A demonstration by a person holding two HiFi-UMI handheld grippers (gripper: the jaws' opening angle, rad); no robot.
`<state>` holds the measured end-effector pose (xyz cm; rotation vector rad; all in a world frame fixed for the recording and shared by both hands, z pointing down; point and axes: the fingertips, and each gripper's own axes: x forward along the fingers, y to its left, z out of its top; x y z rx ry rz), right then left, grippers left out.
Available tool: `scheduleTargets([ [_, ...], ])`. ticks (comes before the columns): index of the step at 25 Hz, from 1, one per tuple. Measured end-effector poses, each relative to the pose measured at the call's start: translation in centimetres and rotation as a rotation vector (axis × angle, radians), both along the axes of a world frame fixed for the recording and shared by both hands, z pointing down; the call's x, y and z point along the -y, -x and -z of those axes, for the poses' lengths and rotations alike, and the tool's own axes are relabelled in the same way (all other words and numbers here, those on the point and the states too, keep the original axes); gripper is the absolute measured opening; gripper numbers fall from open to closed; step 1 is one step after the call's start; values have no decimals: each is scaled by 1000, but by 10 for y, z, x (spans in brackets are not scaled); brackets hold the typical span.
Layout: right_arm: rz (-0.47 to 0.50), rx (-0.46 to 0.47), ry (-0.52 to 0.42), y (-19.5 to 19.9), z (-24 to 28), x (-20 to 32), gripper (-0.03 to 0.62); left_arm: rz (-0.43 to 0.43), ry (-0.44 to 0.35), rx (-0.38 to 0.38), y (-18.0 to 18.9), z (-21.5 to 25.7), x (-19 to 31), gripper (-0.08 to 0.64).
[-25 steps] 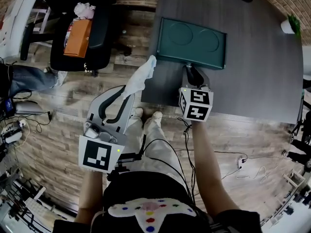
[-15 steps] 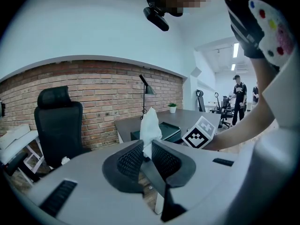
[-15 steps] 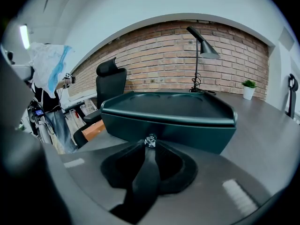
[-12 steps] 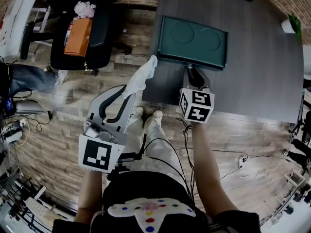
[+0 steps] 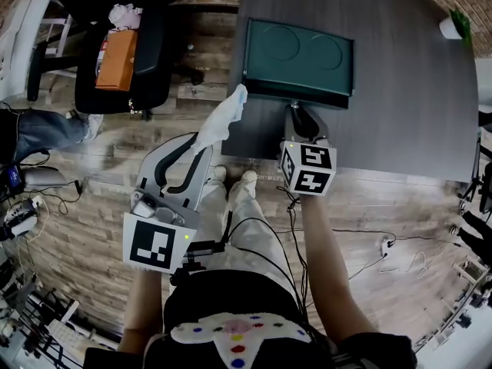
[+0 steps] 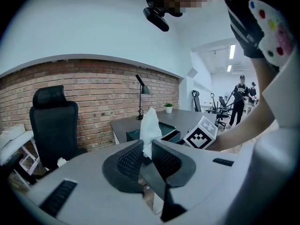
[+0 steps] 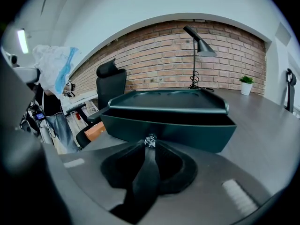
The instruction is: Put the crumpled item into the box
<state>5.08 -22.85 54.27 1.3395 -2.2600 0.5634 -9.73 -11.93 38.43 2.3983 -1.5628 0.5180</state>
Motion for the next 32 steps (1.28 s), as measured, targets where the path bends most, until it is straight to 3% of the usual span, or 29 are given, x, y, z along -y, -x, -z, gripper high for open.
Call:
scheduleTargets([
  [32, -57, -1, 36, -10, 2, -68, 75, -124, -5, -24, -16, -4, -25, 57],
])
